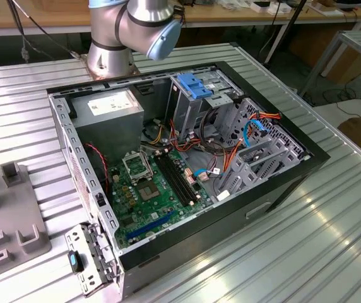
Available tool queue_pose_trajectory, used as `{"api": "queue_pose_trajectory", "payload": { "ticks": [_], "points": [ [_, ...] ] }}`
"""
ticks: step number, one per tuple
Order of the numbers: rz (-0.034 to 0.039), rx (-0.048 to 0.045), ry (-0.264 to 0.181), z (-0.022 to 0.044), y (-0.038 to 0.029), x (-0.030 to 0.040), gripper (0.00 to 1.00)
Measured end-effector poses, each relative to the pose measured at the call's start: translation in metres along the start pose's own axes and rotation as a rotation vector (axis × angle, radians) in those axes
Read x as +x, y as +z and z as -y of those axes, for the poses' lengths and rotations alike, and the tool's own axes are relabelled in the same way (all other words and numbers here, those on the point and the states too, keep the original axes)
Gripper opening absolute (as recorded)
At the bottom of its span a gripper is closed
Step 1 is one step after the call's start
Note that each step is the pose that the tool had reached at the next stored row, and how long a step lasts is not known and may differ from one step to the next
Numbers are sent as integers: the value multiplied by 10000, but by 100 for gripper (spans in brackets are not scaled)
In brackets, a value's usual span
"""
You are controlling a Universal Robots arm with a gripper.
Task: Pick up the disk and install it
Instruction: 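Reach for the disk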
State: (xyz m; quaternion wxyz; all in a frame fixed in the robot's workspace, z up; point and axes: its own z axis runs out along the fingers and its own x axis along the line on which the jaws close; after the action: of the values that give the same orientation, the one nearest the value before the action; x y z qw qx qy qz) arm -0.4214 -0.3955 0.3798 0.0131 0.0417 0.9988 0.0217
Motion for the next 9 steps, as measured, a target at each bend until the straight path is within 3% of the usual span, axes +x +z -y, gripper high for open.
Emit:
{"api": "queue_pose_trajectory", "payload": {
  "ticks": [4,9],
  "points": [
    [2,1,40,-8,4,187,11],
    [4,3,75,-15,12,361,11]
  ]
}}
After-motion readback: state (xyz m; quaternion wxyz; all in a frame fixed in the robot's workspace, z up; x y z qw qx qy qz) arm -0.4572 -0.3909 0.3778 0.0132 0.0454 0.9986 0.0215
